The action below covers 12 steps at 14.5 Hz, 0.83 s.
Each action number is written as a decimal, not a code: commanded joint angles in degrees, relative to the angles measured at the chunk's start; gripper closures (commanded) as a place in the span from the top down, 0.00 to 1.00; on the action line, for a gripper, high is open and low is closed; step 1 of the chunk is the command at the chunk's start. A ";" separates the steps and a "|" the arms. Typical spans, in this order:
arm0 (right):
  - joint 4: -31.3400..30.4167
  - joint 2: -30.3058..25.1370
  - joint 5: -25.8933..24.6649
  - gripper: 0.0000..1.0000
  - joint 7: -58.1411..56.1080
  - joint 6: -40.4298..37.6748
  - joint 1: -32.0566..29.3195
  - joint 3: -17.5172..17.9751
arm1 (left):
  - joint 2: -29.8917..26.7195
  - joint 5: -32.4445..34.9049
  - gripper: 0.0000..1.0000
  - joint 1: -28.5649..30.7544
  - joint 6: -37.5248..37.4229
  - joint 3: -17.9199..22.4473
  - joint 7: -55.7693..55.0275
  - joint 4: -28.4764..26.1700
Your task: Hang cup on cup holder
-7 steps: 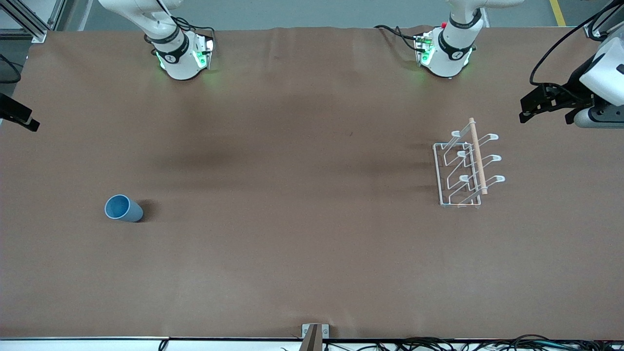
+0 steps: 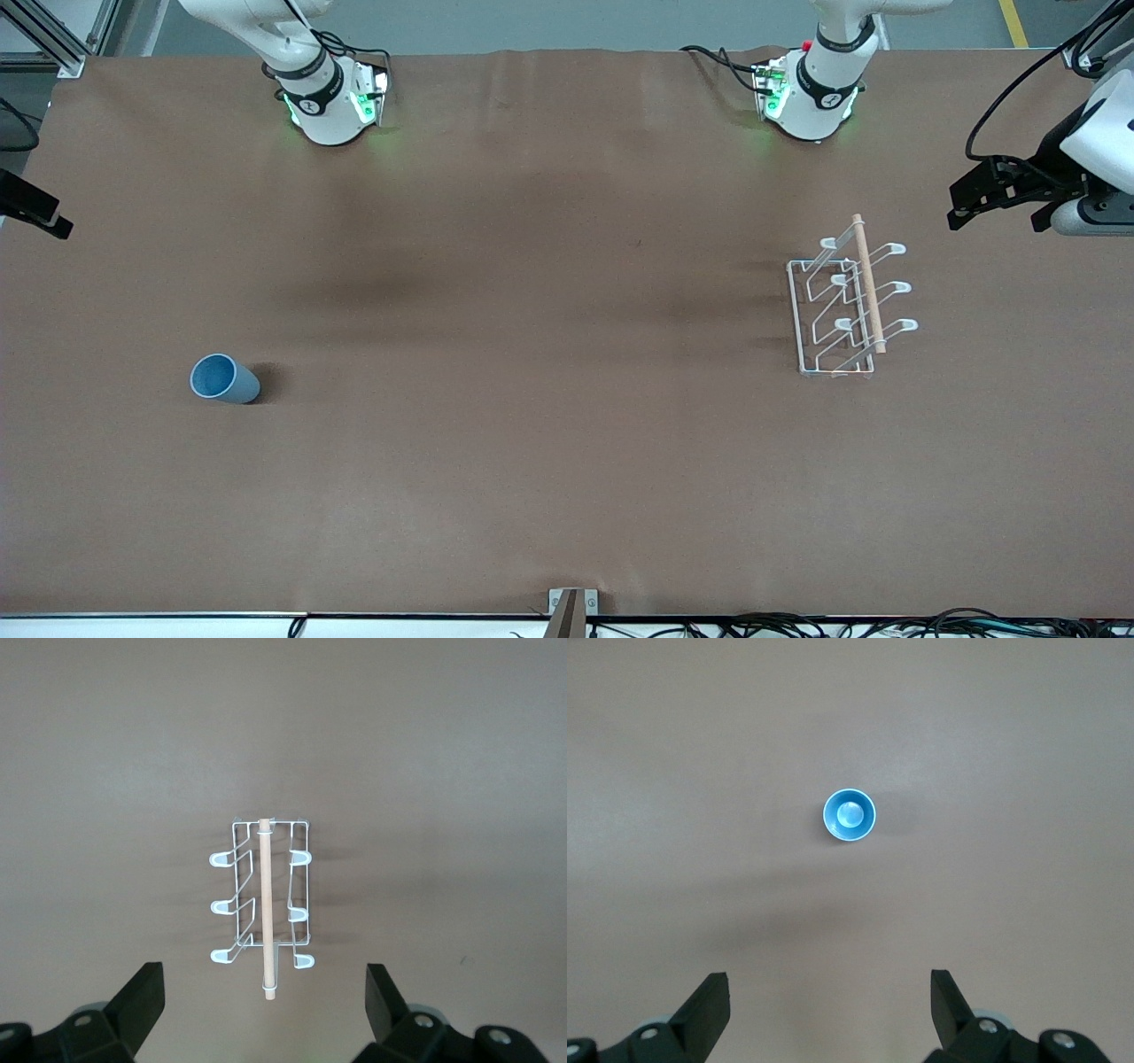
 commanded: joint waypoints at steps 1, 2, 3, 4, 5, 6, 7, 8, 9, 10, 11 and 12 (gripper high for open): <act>0.20 0.11 0.01 1.00 -0.06 0.24 0.60 -0.57 | 0.03 0.46 1.00 -0.06 0.16 -0.06 -0.74 0.65; 0.29 1.85 0.62 1.00 0.02 0.24 0.16 -0.66 | 0.03 0.54 1.00 -0.06 0.16 -0.06 -0.83 0.57; 0.29 3.00 0.19 1.00 -0.15 0.50 0.07 -0.66 | 0.12 0.54 1.00 -0.06 0.16 -0.06 -0.75 0.57; 0.29 3.97 0.62 1.00 -0.15 2.07 -0.28 -0.66 | 0.03 0.54 1.00 -0.06 0.16 -0.06 -0.74 0.57; -0.23 5.81 0.62 1.00 -0.15 4.96 -0.11 -0.66 | 0.12 0.54 1.00 -0.06 0.16 -0.06 -0.66 0.57; -0.24 7.74 0.62 1.00 -0.85 6.81 -0.19 -0.66 | 0.03 0.54 1.00 -0.06 0.16 -0.06 -0.31 0.57; -0.24 9.93 0.71 1.00 -2.25 8.92 -0.37 -0.66 | 0.03 0.54 1.00 0.02 0.16 -0.06 0.13 0.57; -0.67 11.96 0.80 1.00 -3.74 11.73 -0.80 -0.66 | 0.03 0.63 1.00 -0.06 0.16 -0.06 0.13 0.57; -1.55 14.06 0.80 1.00 -4.89 14.63 -1.24 -0.66 | 0.03 0.63 1.00 -0.06 0.16 -0.06 0.22 0.57; -2.95 16.00 0.89 1.00 -6.64 18.31 -1.77 -0.66 | 0.03 0.72 1.00 0.02 0.07 -0.06 0.31 0.57; -4.87 17.50 0.97 1.00 -8.74 22.18 -2.12 -0.57 | 0.03 0.72 1.00 0.02 0.07 -0.06 0.31 0.57; -7.16 18.73 1.93 1.00 -10.33 26.56 -2.04 -0.57 | 0.03 0.72 1.00 0.02 0.07 -0.06 0.31 0.57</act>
